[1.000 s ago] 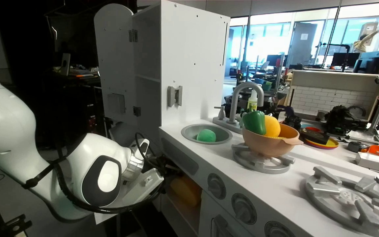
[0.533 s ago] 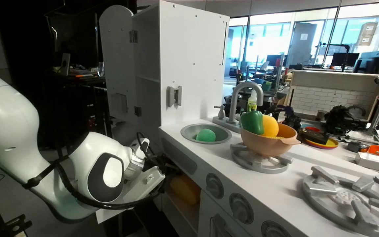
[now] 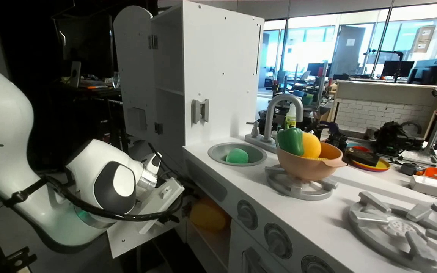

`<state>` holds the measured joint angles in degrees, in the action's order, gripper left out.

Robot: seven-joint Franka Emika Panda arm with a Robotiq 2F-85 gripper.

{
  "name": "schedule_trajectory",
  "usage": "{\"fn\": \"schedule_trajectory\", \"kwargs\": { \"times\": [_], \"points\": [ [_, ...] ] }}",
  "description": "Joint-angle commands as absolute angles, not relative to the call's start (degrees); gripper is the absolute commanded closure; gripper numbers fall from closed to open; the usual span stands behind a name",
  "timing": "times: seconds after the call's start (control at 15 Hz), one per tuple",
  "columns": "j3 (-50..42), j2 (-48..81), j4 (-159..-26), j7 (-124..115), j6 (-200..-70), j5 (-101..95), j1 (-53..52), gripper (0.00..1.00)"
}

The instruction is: Put the blue bottle and the orange sponge in the top compartment of the cabinet under the sink the close the cabinet door

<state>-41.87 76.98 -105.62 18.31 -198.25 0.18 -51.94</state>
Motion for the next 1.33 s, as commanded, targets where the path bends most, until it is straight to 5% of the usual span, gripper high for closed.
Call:
{"fn": "schedule_trajectory", "kwargs": {
  "times": [0.0, 1.27],
  "points": [
    [-41.7, 71.0, -111.7, 20.1, -200.6, -3.7, -53.4, 0.0],
    [-49.4, 32.4, -140.9, 34.3, -192.8, -16.9, -66.7, 0.0]
  ]
}}
